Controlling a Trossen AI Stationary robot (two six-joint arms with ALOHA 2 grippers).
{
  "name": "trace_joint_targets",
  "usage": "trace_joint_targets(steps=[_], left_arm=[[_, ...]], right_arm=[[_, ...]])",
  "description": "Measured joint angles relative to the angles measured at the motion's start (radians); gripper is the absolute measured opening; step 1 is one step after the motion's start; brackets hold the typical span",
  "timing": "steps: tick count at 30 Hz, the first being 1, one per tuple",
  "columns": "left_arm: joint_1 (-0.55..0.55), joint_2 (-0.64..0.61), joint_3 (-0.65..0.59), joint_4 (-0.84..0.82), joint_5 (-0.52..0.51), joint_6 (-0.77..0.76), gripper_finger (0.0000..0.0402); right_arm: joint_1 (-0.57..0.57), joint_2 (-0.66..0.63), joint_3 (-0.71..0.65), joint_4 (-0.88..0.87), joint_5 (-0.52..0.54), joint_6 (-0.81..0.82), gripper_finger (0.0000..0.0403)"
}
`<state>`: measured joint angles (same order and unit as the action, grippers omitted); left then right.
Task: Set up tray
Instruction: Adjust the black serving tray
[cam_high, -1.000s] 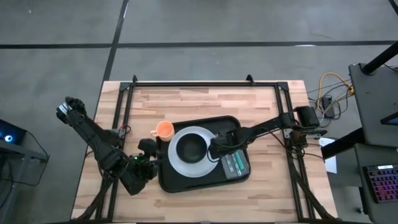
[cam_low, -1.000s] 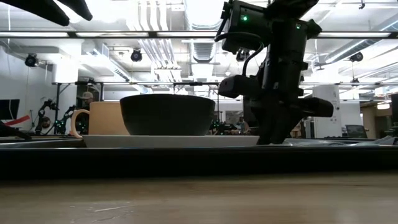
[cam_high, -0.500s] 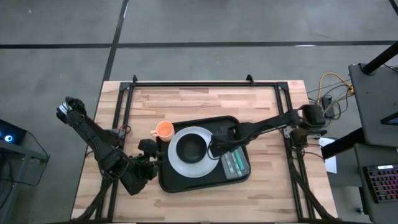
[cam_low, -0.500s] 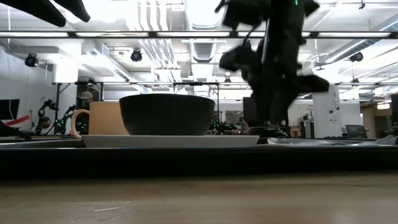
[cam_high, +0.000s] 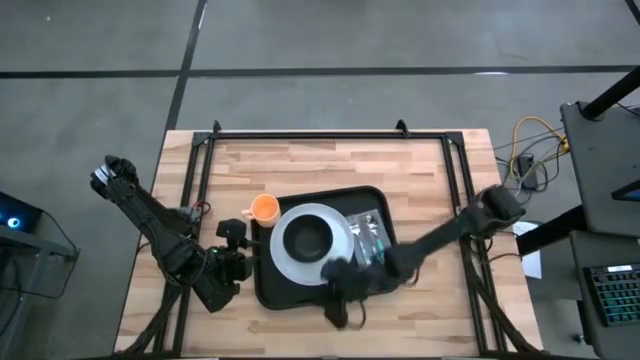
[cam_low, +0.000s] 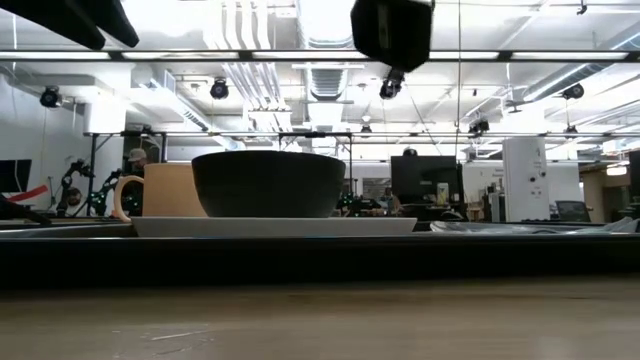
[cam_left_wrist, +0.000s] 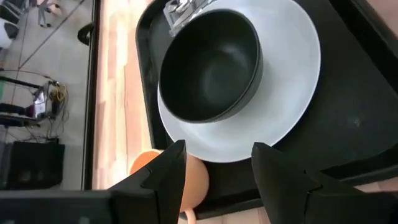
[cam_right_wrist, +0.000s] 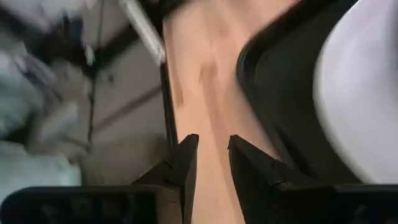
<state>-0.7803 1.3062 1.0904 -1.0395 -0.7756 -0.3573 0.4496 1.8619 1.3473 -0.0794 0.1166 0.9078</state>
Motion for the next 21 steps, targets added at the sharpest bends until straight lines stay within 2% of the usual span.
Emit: trace_joint_targets(steps=[6, 8, 10, 12, 14, 17, 21], left_arm=[[0.0, 0.0, 0.002, 0.005, 0.017, -0.071, 0.0164], [0.001, 0.0, 0.003, 0.015, 0.083, -0.144, 0.0164], [0.001, 0.001, -0.001, 0.043, 0.192, -0.213, 0.0164], [-0.002, 0.016, -0.016, 0.14, 0.315, -0.23, 0.0164], [-0.035, 0.047, -0.035, 0.27, 0.375, -0.218, 0.0164], [-0.078, 0.12, -0.031, 0.36, 0.385, -0.216, 0.0164], [-0.112, 0.256, 0.009, 0.395, 0.375, -0.326, 0.0164]], right_arm=[[0.069, 0.208, 0.201, -0.129, -0.059, -0.133, 0.0082], [0.076, 0.267, 0.268, -0.163, -0.068, -0.176, 0.0081], [0.077, 0.317, 0.329, -0.214, -0.076, -0.211, 0.0082], [0.076, 0.359, 0.378, -0.309, -0.084, -0.23, 0.0081], [0.076, 0.38, 0.409, -0.397, -0.088, -0.241, 0.0081], [0.076, 0.374, 0.416, -0.457, -0.082, -0.248, 0.0082], [0.08, 0.362, 0.412, -0.484, -0.057, -0.278, 0.0082]])
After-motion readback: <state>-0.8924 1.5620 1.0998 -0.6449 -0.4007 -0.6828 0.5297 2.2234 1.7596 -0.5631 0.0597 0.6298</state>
